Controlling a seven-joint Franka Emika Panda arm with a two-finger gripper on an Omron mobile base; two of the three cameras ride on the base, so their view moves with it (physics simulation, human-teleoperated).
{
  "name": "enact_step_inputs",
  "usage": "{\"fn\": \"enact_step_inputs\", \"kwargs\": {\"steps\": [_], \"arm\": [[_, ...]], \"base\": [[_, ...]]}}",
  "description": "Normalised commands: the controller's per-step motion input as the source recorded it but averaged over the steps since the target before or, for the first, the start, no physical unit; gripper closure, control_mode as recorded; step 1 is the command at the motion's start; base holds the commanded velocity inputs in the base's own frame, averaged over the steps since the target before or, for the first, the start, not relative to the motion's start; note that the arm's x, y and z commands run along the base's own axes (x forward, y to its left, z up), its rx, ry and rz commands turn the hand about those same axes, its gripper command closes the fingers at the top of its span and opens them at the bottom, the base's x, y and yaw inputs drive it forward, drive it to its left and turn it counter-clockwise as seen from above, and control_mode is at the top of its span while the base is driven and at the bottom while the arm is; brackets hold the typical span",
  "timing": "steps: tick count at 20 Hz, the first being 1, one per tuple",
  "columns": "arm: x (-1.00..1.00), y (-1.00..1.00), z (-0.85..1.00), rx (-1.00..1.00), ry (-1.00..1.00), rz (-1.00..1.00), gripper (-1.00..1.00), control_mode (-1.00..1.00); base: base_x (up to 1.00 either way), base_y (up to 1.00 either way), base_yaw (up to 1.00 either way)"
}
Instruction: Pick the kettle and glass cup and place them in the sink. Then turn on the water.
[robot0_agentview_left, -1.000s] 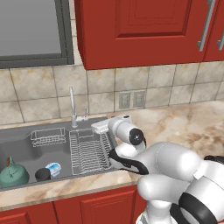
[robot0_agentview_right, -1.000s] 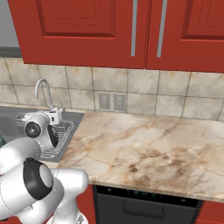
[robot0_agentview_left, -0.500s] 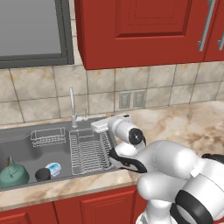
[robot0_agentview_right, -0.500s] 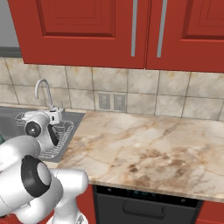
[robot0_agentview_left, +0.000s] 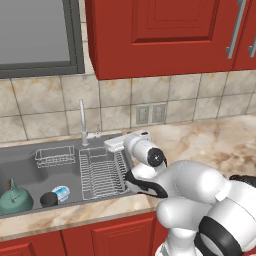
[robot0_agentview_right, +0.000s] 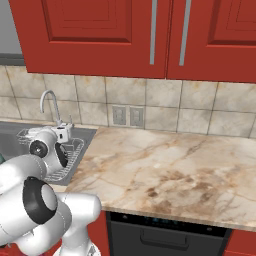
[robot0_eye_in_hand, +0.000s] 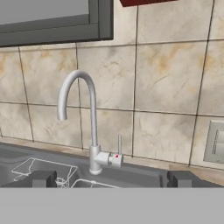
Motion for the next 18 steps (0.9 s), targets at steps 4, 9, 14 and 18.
{"fn": "enact_step_inputs", "kwargs": {"steps": [4,9,14,18], "arm": [[0.06,0.0,-0.13,0.0,-0.04,0.0,-1.0,-1.0],[0.19,0.0,-0.17,0.0,-0.05,0.0,-1.0,-1.0],[0.21,0.0,-0.15,0.0,-0.03,0.0,-1.0,-1.0],[0.28,0.0,-0.1,0.0,-0.03,0.0,-1.0,-1.0]], "base": [[0.0,0.0,0.0],[0.0,0.0,0.0],[0.0,0.0,0.0],[0.0,0.0,0.0]]}}
